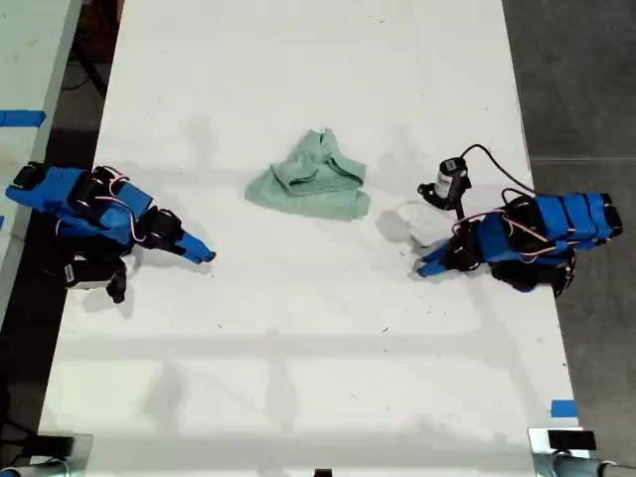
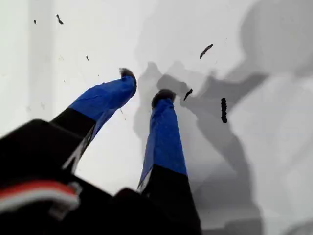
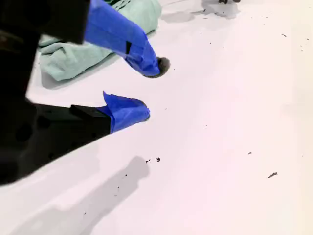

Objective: Fold t shirt

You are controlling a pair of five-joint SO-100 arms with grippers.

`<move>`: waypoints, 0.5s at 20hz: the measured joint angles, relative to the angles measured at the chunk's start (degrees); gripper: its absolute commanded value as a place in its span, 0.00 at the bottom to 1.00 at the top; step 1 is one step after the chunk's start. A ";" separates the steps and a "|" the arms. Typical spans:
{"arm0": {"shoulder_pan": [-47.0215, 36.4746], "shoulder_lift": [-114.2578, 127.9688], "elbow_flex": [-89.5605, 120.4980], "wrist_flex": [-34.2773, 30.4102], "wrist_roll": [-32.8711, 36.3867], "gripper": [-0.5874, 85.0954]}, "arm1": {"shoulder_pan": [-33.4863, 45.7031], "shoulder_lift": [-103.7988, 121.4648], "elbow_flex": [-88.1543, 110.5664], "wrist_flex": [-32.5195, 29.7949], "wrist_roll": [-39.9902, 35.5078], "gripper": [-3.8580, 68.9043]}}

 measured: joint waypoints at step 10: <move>0.00 0.00 0.00 0.00 0.00 0.14 | 0.00 0.00 0.00 0.00 0.00 0.18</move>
